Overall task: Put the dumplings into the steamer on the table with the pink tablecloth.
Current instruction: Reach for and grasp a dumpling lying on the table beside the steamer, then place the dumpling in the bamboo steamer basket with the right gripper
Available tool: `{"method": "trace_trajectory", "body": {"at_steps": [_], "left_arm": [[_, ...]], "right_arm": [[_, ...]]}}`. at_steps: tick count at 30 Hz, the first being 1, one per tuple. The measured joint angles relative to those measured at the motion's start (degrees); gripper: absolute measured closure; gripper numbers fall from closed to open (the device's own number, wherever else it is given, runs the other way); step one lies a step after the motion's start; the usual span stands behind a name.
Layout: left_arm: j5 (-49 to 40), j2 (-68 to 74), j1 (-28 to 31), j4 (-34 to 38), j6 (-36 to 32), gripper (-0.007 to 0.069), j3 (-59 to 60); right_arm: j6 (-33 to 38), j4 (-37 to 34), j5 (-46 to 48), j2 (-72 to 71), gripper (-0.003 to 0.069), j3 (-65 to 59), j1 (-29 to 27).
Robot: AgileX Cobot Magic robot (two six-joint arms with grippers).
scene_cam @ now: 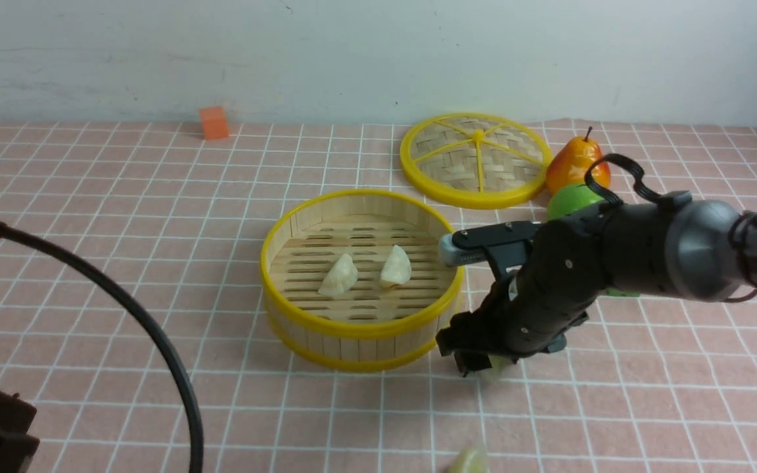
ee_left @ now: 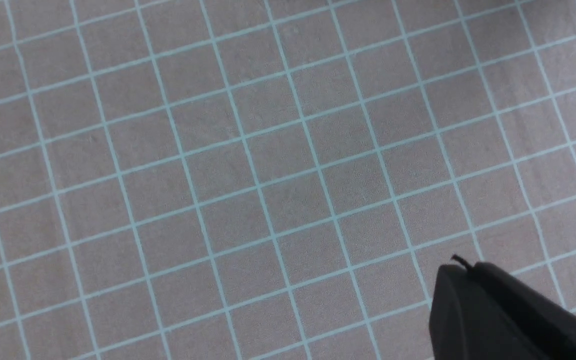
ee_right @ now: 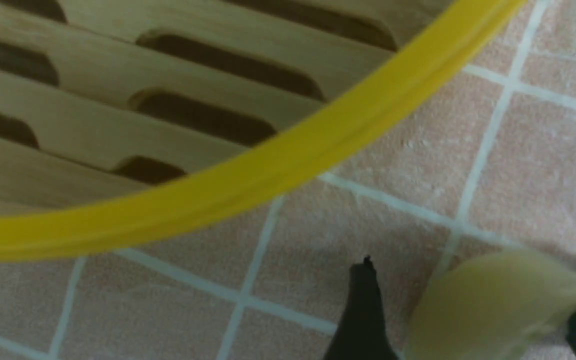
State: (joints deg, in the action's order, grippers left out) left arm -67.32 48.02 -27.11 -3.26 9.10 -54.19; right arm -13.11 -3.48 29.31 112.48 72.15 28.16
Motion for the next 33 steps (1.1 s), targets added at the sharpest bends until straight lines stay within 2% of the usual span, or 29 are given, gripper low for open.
{"method": "trace_trajectory", "body": {"at_steps": [1,4,5,12,14,16,19,25,33], "left_arm": [[0.00,0.00,0.00,0.00,0.00,0.0638,0.00],[-0.10,0.00,0.00,0.00,0.00,0.0638,0.00],[-0.10,0.00,0.00,0.00,0.00,0.0638,0.00],[-0.31,0.00,0.00,0.00,0.00,0.0638,0.00],[-0.31,0.00,0.00,0.00,0.00,0.0638,0.00],[-0.31,0.00,0.00,0.00,0.00,0.0638,0.00],[-0.06,0.00,0.00,0.00,0.00,0.0638,0.00],[0.14,0.00,0.00,0.00,0.00,0.0638,0.00],[0.14,0.00,0.00,-0.28,-0.07,0.0638,0.00]], "right_arm": [[0.00,0.06,0.00,0.09,0.0187,0.20,0.00],[1.04,0.15,1.52,0.31,0.0336,1.10,0.00],[1.78,0.15,2.62,0.31,0.0356,1.65,0.00],[9.11,0.42,16.65,-1.10,0.0356,10.96,0.13],[12.19,-0.55,21.70,-2.14,0.0358,16.92,0.85],[13.93,-1.12,23.48,-2.21,0.0358,19.97,1.41],[20.15,-3.59,27.11,-1.18,0.0358,29.57,3.57],[23.16,-6.24,26.36,7.38,0.0358,41.13,6.29],[23.16,-6.24,26.10,17.83,0.0363,44.50,6.46]]}}
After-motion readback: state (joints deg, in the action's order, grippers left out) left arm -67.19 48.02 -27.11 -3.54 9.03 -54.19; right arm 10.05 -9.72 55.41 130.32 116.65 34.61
